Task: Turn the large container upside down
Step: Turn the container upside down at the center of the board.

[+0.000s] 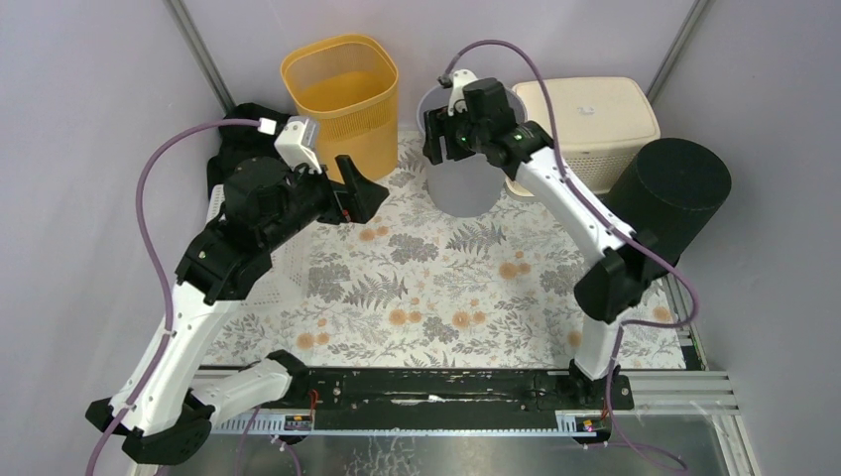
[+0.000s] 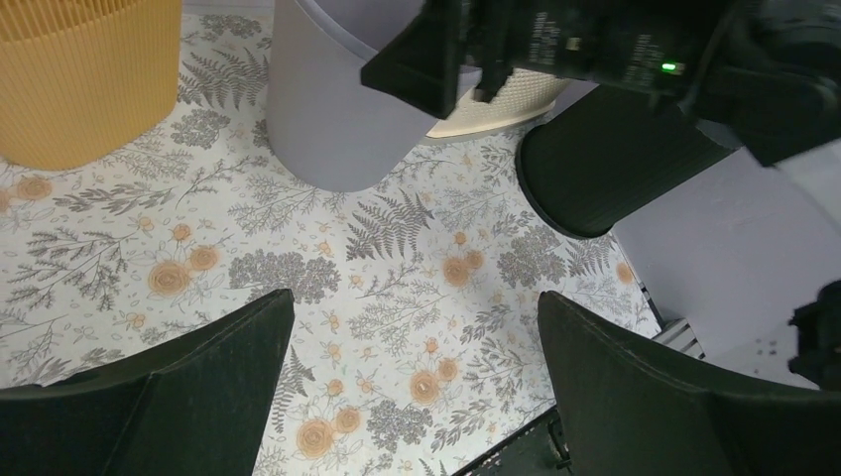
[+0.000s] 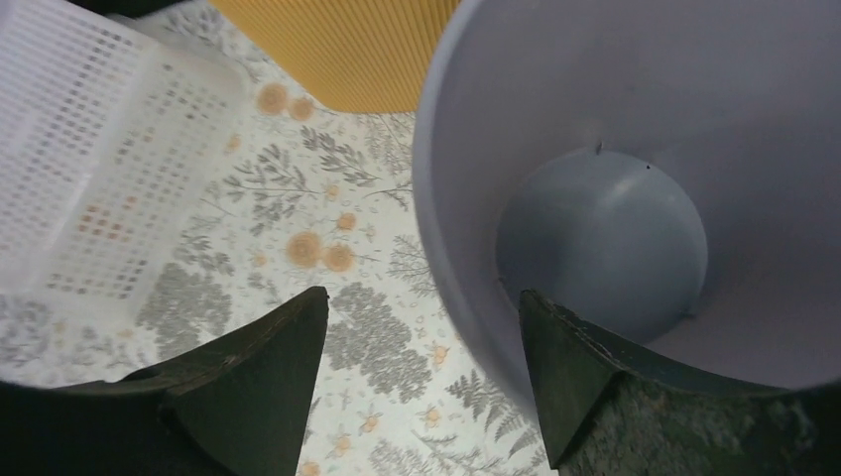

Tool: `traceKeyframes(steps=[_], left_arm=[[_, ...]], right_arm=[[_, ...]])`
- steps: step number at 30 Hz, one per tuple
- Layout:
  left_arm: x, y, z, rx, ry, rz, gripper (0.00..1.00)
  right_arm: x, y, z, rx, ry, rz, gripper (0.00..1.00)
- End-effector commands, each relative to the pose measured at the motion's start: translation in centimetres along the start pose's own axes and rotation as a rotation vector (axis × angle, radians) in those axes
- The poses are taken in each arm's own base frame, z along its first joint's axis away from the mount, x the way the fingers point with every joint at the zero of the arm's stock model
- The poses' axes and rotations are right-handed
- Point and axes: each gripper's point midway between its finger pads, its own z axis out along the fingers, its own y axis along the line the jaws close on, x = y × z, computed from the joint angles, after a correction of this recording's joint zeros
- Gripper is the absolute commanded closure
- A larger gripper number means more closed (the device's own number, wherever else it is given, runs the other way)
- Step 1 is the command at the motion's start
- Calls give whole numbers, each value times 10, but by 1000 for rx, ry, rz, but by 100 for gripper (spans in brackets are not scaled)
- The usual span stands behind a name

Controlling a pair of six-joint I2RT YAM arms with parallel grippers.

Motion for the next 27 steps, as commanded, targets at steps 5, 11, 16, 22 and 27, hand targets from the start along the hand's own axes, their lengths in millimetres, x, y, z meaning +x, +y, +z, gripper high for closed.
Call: traceKeyframes(steps=[5,11,16,22,27], left_arm=[[-6,6,-24,-43,-23,-3,0],[-5,7,-25,-46,-23,-7,0],[-5,7,-23,-48,-19,-7,0],[-5,7,-22,-45,-16,-7,0],[-10,5,-29,-48,-26,-8,0]], right_arm=[[-14,-16,35,68,-9,-115,26],[-3,-16,47,74,48,-151,41],[8,-13,47,73,92,-184,70],[8,-6,42,56,113,-186,100],[-15,16,14,-18,45,-125,100]])
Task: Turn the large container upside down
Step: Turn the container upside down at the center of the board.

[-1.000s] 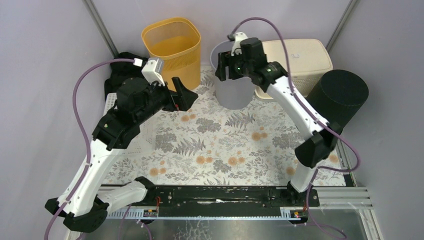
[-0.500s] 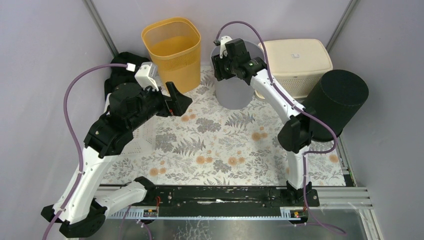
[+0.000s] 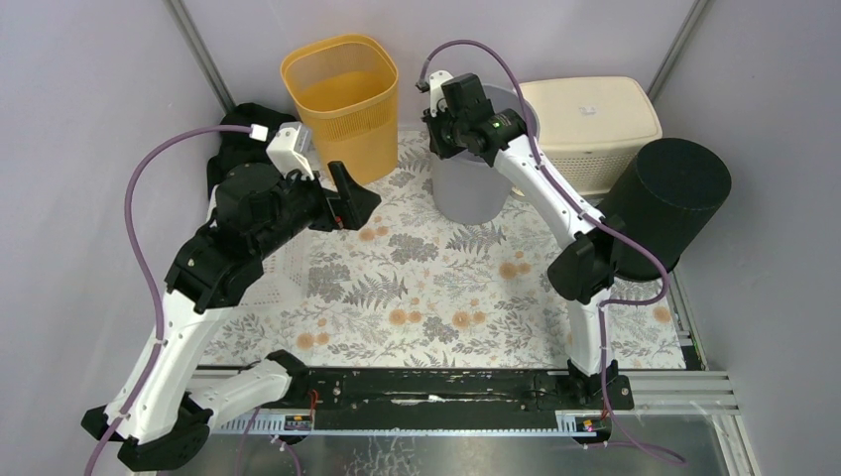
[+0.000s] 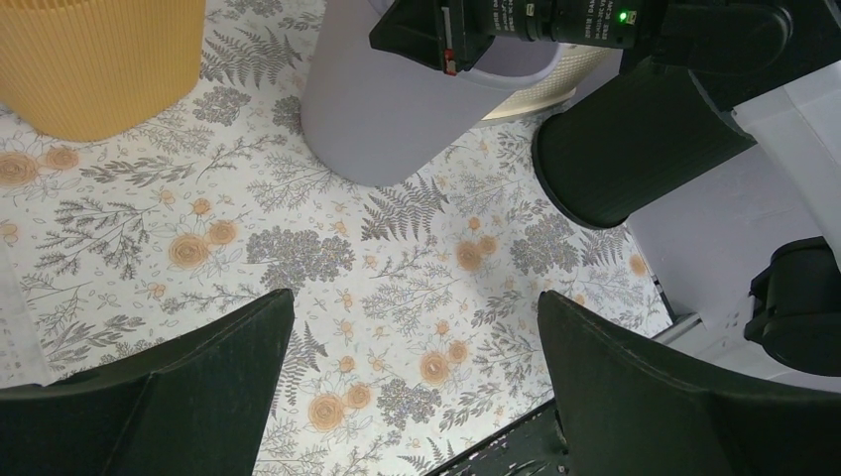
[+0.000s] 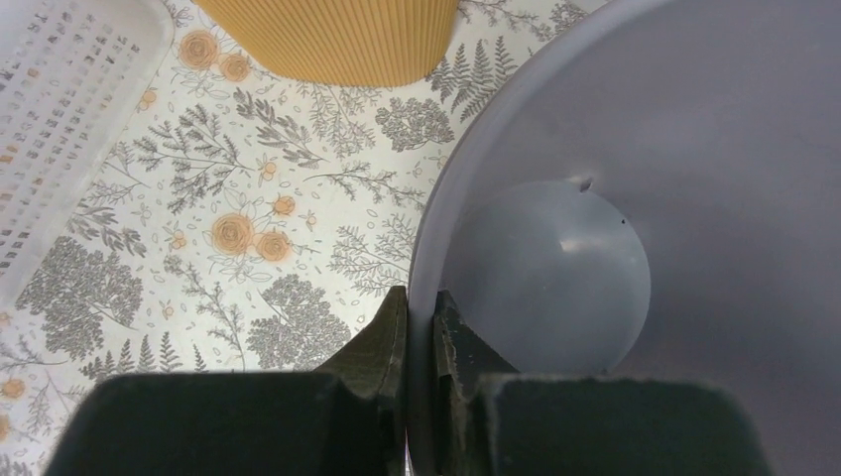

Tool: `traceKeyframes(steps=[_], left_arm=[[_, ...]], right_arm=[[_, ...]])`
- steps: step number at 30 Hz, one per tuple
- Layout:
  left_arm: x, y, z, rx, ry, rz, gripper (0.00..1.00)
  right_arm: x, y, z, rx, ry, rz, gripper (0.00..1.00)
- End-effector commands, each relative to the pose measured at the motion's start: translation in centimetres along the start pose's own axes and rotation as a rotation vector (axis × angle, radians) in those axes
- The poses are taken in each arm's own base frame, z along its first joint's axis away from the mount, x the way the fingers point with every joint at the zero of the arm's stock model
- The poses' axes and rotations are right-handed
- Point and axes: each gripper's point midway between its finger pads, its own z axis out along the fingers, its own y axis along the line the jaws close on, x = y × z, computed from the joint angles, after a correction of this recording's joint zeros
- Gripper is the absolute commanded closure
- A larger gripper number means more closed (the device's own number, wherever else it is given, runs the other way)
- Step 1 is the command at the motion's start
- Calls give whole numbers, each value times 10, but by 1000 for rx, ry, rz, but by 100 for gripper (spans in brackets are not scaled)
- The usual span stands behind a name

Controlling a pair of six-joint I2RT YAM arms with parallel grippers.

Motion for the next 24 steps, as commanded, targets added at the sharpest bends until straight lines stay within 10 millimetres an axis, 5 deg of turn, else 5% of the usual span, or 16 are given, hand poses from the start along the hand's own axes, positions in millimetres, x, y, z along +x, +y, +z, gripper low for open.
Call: traceKeyframes(steps=[1,6,15,24], left_arm=[[-17,-4,-16,-1,-52,-9,0],[-18,-8,-31,24,-64,-27,0],[-3,7,-48,-23,-58,-24,0],[9,14,-47,-38,-48,-35,0]], right_arm=[[-36,24,-47,-97,-103,81,100],[-58,47,-106,-201,-202,179,100],[-67,83,-192,-431,-351,331,100],[-63,103,-217,-566,-377,381,100]])
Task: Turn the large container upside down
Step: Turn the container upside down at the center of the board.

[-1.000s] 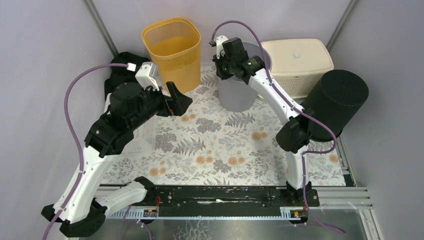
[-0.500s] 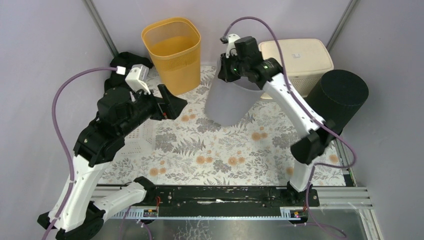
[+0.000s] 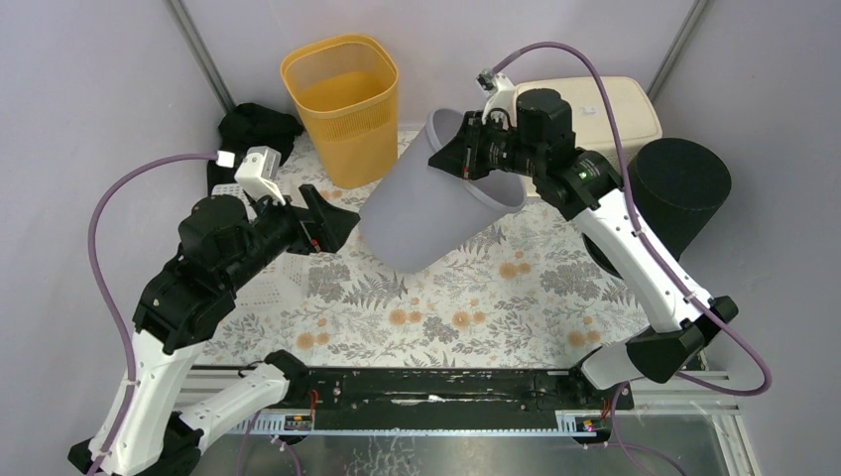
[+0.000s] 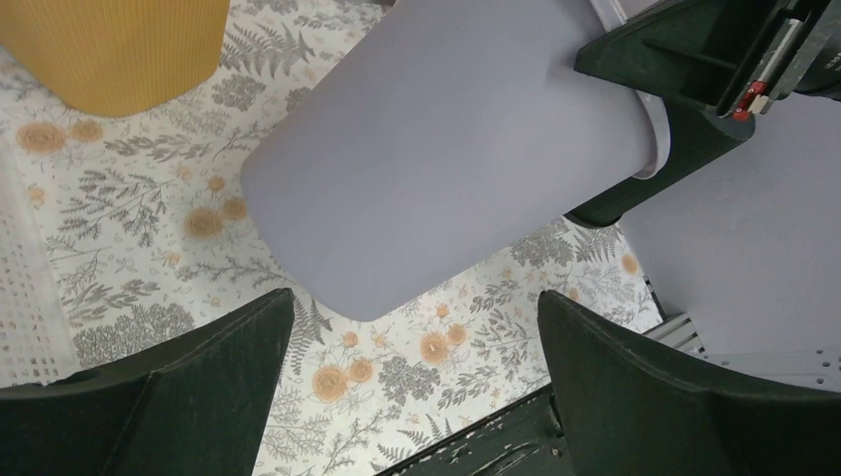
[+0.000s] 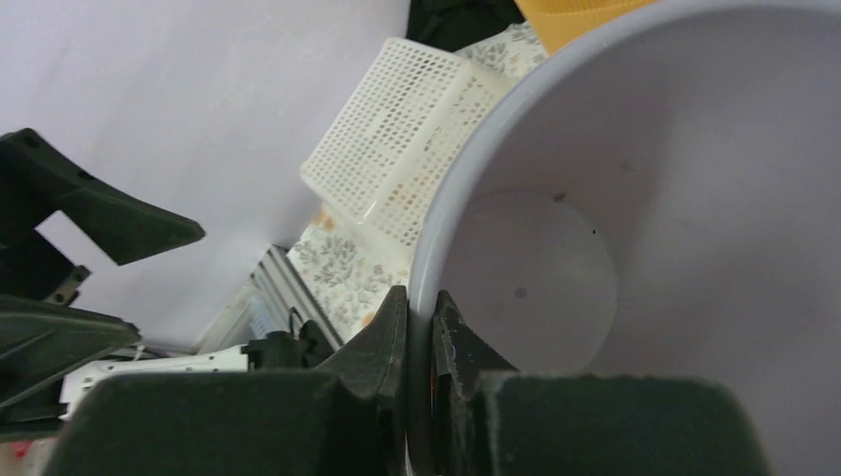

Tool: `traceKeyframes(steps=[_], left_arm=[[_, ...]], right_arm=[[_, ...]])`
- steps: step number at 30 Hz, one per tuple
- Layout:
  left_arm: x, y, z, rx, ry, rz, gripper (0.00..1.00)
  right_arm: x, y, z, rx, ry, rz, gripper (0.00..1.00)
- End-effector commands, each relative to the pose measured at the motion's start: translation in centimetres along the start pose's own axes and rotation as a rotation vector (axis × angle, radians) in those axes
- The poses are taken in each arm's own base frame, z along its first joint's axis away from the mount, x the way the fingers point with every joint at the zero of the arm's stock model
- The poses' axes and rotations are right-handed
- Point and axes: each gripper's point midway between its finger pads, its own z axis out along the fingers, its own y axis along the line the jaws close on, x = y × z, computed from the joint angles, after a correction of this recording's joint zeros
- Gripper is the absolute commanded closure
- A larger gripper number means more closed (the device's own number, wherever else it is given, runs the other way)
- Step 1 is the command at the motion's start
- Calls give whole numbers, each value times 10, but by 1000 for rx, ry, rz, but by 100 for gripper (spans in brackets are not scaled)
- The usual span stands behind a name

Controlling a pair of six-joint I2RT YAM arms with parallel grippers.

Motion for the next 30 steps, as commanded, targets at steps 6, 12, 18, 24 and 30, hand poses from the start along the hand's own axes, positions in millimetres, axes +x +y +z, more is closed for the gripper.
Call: traceKeyframes(steps=[6,12,18,24,30], left_arm=[[11,12,2,-37,10,-18,0],[25,24,16,-84,31,-33,0],[38,29,38,-92,39,-75,0],[48,35,56,-114,64,-95,0],[61,40,78,-122,92,-109,0]], right_arm=[[-20,46,-8,-233,-103,41,100],[2,30,2,-217,-106,139,100],[21,15,9,-221,-149,257,100],[43,-14,8,-122,-187,329,100],[85,-37,-2,-23,-109,326,92]])
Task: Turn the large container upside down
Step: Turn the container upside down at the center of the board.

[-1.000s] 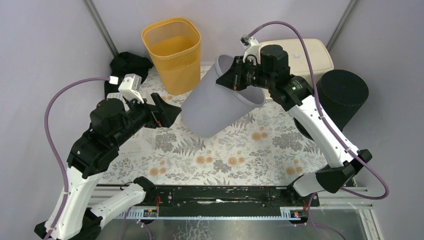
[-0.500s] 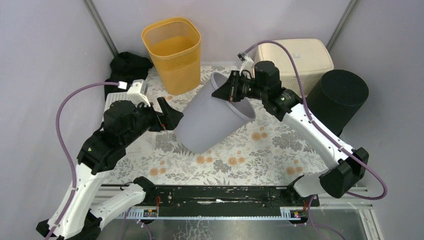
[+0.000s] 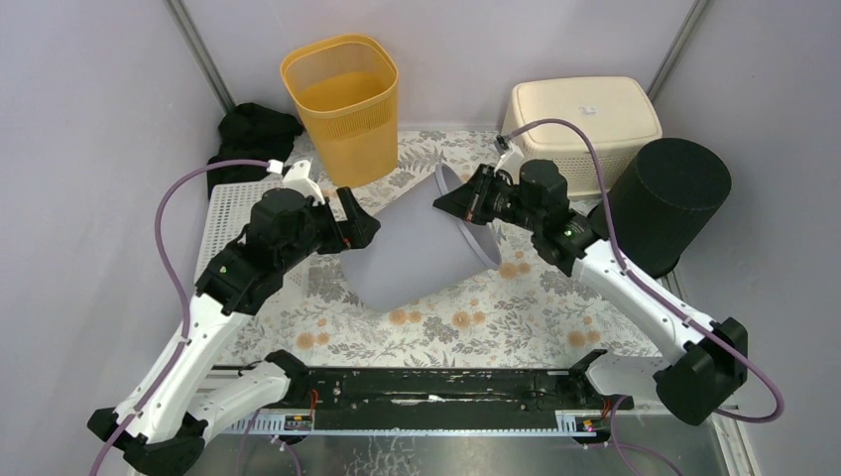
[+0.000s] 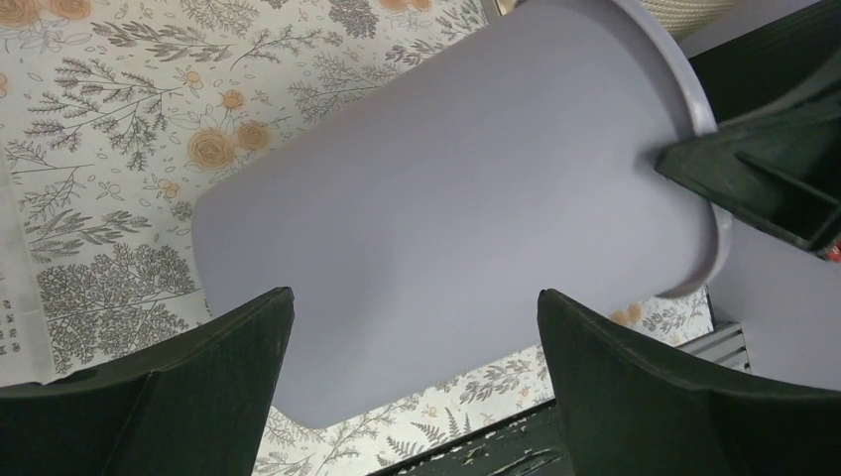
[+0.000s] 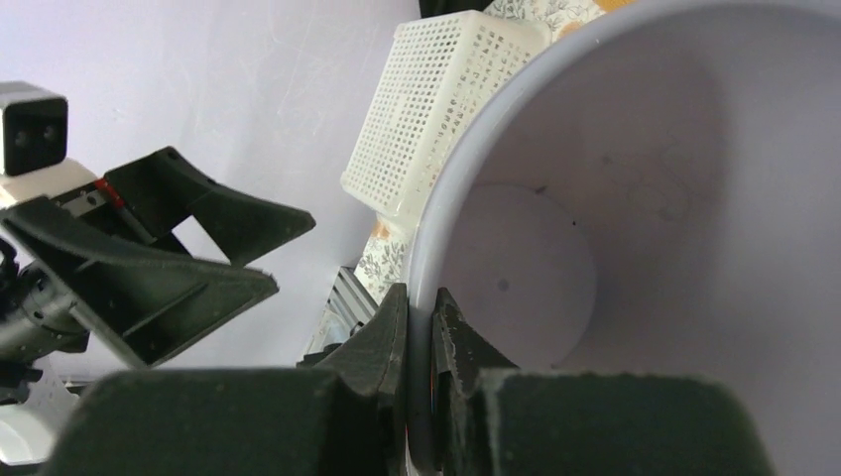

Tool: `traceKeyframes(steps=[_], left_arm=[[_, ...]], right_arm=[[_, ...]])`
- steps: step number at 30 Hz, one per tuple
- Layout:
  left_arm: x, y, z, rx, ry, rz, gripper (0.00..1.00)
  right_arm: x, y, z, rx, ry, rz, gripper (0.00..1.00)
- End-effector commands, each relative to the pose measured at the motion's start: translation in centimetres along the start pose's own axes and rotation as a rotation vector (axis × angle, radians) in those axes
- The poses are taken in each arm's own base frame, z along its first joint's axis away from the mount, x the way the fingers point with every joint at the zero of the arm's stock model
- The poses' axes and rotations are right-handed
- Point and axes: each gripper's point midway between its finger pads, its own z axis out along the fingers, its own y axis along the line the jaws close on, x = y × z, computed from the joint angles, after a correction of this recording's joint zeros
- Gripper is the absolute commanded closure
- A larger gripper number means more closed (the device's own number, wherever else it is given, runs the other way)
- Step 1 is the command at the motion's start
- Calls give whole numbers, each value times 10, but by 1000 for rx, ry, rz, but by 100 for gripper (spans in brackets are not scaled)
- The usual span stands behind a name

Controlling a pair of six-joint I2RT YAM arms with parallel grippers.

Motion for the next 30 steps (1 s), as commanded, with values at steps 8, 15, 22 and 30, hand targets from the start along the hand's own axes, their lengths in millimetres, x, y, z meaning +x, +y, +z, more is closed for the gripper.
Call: traceKeyframes(steps=[8,15,22,30], left_arm=[[1,0,35,26,-21,-50,0],[9,3,41,27,1,-59,0],[15,6,42,23,10,-64,0],[19,11,42,12,15,-66,0]], right_arm=[[55,-45,-40,70,18,56,66],[81,-53,-52,48,71,82,39],[88,-35,-46,-52,138,134,36],[106,-15,-40,-158,312,229,47]])
